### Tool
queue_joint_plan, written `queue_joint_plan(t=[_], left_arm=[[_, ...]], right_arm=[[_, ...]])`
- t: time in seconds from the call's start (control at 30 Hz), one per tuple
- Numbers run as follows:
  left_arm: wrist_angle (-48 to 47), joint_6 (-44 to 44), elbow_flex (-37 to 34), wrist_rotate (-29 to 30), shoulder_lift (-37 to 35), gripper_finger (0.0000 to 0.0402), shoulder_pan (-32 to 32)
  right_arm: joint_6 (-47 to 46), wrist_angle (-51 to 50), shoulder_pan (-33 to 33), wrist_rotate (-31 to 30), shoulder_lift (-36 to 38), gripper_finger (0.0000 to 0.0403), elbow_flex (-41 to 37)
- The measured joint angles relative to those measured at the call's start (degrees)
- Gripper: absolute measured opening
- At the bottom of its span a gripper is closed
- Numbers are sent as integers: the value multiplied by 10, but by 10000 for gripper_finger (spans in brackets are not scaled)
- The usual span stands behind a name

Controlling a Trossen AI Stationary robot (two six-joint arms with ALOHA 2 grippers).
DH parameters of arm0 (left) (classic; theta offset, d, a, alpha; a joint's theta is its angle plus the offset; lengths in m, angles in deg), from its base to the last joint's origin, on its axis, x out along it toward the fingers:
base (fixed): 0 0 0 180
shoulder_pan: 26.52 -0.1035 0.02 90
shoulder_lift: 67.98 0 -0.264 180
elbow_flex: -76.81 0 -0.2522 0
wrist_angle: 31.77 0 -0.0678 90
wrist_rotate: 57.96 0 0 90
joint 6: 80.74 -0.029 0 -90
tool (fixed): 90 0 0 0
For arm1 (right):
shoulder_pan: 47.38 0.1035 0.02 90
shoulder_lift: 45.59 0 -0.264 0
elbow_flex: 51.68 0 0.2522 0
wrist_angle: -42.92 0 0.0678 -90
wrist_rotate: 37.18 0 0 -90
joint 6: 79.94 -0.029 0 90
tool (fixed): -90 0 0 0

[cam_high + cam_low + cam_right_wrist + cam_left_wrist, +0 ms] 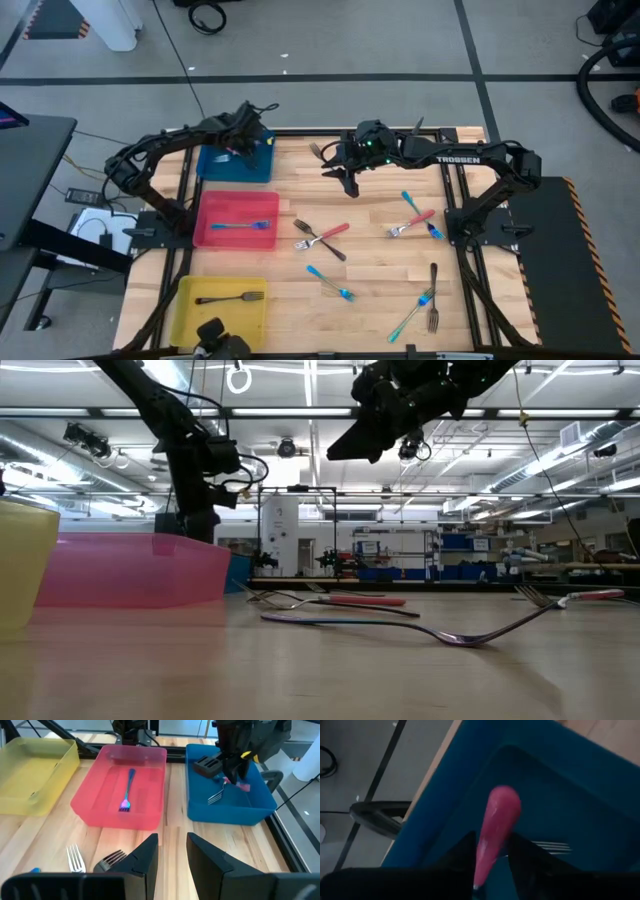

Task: Sort silverware by color (type)
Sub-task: Put the top pink fork into the blue bin, then put the bottom right black fork into the yellow bin

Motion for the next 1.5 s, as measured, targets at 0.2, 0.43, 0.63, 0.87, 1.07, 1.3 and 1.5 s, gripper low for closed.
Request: queue_joint_plan(t=[0.2, 0.43, 0.63, 0.87, 1.07, 1.3, 1.5], left_arm=[[7, -1, 0, 0, 0, 130, 24], [20, 0, 0, 0, -3, 133, 59], [20, 0, 0, 0, -3, 133, 105], [18, 6, 1, 0, -3, 133, 168], [20, 16, 3, 0, -3, 133, 226], [24, 28, 3, 0, -3, 133, 299], [14, 35, 3, 0, -3, 133, 363]], right_arm=[[-1, -29, 0, 0, 0, 109, 0], [-6, -80, 9, 0, 0, 109, 0], [-9, -112, 27, 0, 0, 109, 0], [-69, -151, 43, -24, 0, 110, 0], [-155, -263, 66, -146, 0, 110, 0], [-229, -192, 104, -181, 0, 110, -35], [-261, -135, 140, -185, 0, 110, -76]])
